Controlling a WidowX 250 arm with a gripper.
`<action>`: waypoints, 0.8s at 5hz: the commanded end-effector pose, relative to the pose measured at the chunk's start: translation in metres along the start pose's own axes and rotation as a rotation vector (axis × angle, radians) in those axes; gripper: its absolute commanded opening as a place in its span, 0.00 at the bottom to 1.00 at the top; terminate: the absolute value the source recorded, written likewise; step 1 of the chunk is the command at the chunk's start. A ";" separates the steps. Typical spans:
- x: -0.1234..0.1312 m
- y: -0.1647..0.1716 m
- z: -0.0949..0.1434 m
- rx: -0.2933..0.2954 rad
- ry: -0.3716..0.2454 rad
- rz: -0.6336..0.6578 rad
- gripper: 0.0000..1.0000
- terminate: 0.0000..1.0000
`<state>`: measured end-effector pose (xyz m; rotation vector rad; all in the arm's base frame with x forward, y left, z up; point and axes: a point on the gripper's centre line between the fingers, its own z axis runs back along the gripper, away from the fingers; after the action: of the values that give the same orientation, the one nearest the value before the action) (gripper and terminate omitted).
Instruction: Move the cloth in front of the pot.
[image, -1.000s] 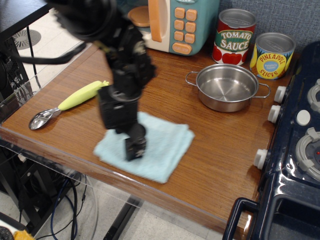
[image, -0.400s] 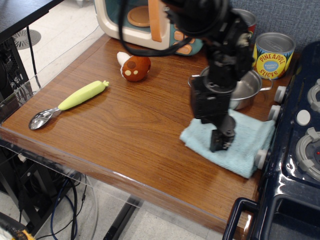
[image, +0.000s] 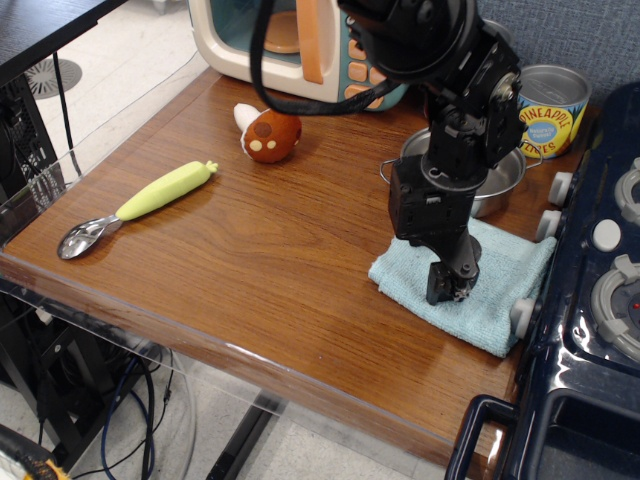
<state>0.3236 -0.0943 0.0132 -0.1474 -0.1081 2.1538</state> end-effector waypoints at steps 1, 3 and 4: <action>0.004 0.000 0.066 -0.069 0.069 0.040 1.00 0.00; 0.009 -0.002 0.105 -0.089 0.104 0.070 1.00 0.00; 0.009 -0.002 0.105 -0.089 0.104 0.070 1.00 0.00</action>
<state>0.3066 -0.0900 0.0973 -0.2489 -0.1245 2.2065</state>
